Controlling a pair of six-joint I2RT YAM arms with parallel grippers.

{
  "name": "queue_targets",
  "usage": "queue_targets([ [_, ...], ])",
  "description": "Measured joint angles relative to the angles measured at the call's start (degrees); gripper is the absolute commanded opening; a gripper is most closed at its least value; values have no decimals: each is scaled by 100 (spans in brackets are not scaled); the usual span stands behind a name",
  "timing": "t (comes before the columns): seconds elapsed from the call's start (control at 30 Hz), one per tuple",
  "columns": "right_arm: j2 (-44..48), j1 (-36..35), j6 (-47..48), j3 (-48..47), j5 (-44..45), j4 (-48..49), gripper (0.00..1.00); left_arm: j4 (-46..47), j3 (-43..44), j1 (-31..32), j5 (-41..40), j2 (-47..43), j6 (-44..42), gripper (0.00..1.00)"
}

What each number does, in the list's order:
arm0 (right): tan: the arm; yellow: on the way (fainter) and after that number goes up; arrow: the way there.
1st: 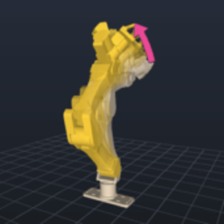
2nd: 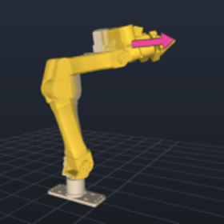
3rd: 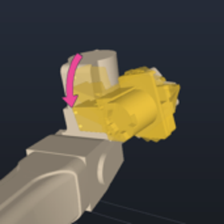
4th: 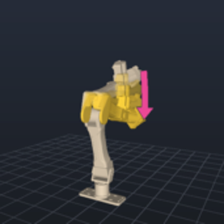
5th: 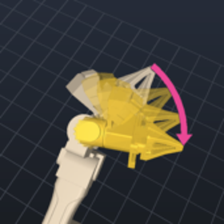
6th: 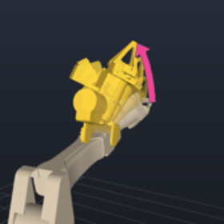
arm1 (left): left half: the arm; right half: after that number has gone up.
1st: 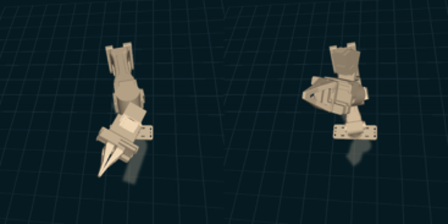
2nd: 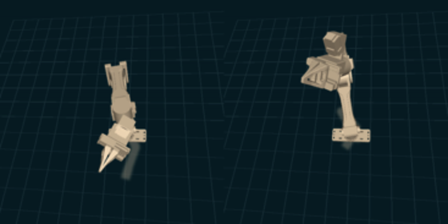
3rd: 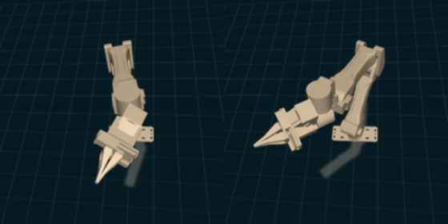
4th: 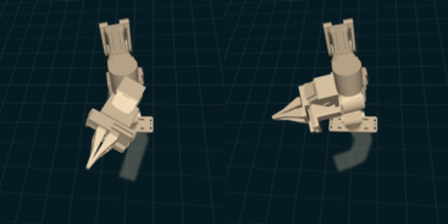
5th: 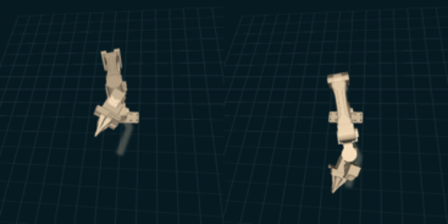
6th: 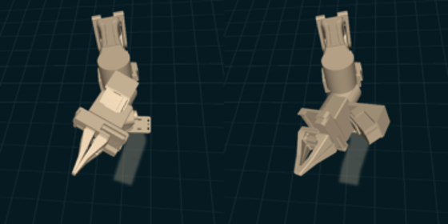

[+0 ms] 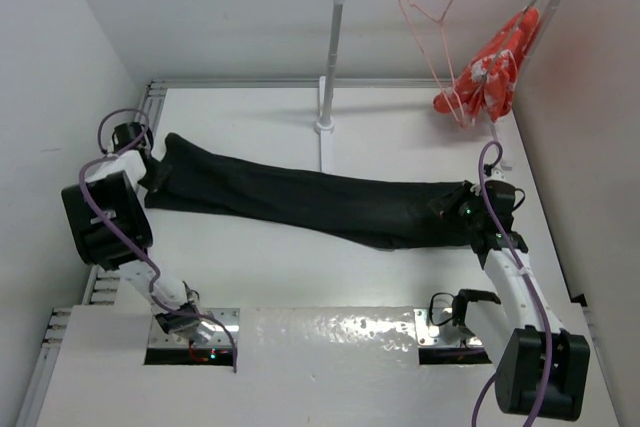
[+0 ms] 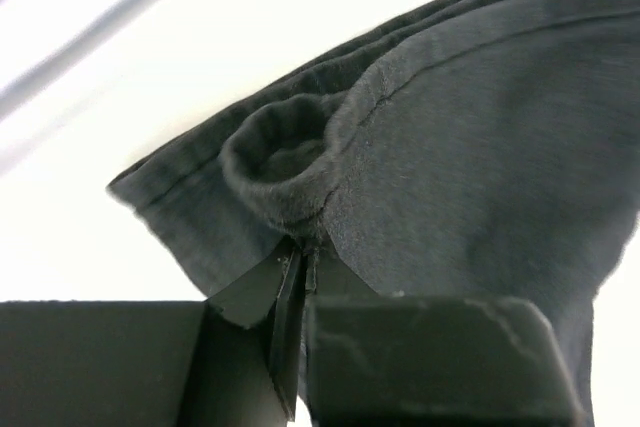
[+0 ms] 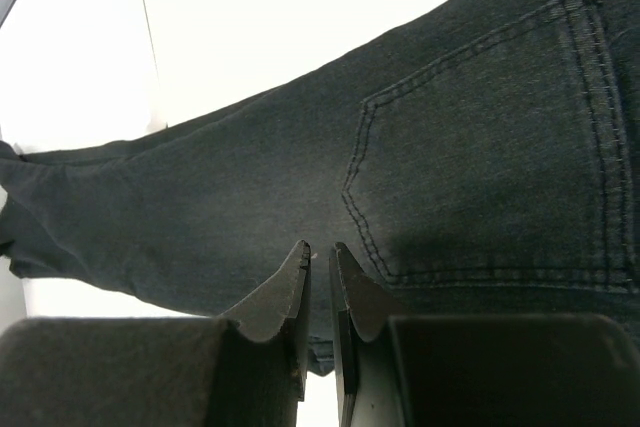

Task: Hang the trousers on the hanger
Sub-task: Fold the trousers at the center of the board.

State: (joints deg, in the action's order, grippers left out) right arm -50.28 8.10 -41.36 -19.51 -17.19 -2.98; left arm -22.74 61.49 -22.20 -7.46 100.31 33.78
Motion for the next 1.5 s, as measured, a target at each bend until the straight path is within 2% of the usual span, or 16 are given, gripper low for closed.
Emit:
queue_targets([
  [0.03,-9,0,0,0,0,0,13,-59,-7,0,-70,-129,-4,0],
  [0.13,-42,0,0,0,2,0,13,-76,-103,0,-262,-634,-59,22],
  [0.17,-46,0,0,0,2,-2,13,-63,-131,0,-317,-769,-72,37],
  [0.27,-44,0,2,0,0,2,13,-11,-131,-2,-396,-796,-81,53],
  [0.53,4,0,4,0,20,-7,13,-111,-247,-116,-177,-275,-96,57],
  [0.6,7,0,4,0,57,-13,17,-96,-280,-146,-114,-275,-96,57],
  [0.7,66,0,2,0,223,-81,27,-57,-442,-155,-50,-275,-50,68],
  [0.9,203,0,22,0,348,-138,29,48,-616,-155,162,-203,149,70],
  [1.0,203,0,24,0,350,-140,29,262,-608,-157,286,-153,280,56],
  [1.03,203,0,24,0,374,-144,34,328,-614,-157,308,-140,319,43],
  [1.13,203,0,4,0,546,-166,44,632,-750,-160,358,-125,472,29],
  [1.23,203,0,-24,0,850,-212,54,901,-931,-166,413,-170,621,4],
  [1.27,208,0,-63,0,975,-249,60,966,-979,-175,415,-186,688,0],
  [1.37,313,-2,-144,11,1517,-420,70,944,-970,-195,378,-195,708,0],
  [1.4,393,0,-197,22,1786,-496,77,916,-960,-199,334,-195,708,0],
  [1.5,487,151,-332,24,2420,-640,84,798,-968,-199,177,-267,708,0],
])
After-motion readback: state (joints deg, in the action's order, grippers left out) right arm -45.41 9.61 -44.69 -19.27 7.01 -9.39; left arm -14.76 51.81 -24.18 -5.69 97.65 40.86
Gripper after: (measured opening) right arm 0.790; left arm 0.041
